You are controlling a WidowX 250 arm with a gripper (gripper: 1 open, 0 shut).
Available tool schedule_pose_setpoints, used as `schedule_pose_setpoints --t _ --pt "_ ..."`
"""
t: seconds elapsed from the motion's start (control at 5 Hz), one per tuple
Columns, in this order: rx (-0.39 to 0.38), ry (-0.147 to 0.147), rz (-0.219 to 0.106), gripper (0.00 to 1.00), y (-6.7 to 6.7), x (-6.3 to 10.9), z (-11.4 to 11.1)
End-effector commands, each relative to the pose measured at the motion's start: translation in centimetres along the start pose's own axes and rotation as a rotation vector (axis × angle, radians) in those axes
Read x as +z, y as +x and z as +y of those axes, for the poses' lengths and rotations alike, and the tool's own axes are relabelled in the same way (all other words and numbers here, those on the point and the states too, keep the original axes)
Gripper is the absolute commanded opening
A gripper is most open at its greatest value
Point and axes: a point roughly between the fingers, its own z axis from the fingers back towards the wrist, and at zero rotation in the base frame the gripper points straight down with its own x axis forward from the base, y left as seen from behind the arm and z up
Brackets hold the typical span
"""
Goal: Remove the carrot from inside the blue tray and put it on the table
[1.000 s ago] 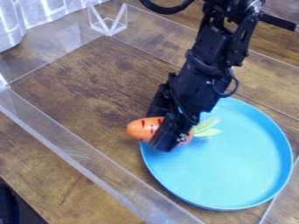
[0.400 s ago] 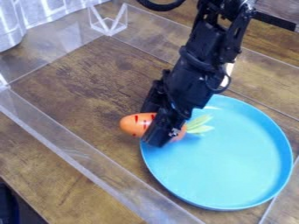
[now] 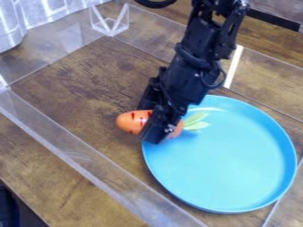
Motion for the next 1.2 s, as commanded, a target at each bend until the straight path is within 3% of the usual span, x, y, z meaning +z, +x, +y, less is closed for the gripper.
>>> schedule_pose_setpoints --t 0.0,0.2,1.0 --pt "0.041 0.047 -0.068 0.0 -1.6 2.7 1.4" --pt "0.049 0.037 -0.061 1.0 -1.6 2.0 1.9" --pt "0.058 0.02 -0.046 1.0 -0.7 -1.6 3.7"
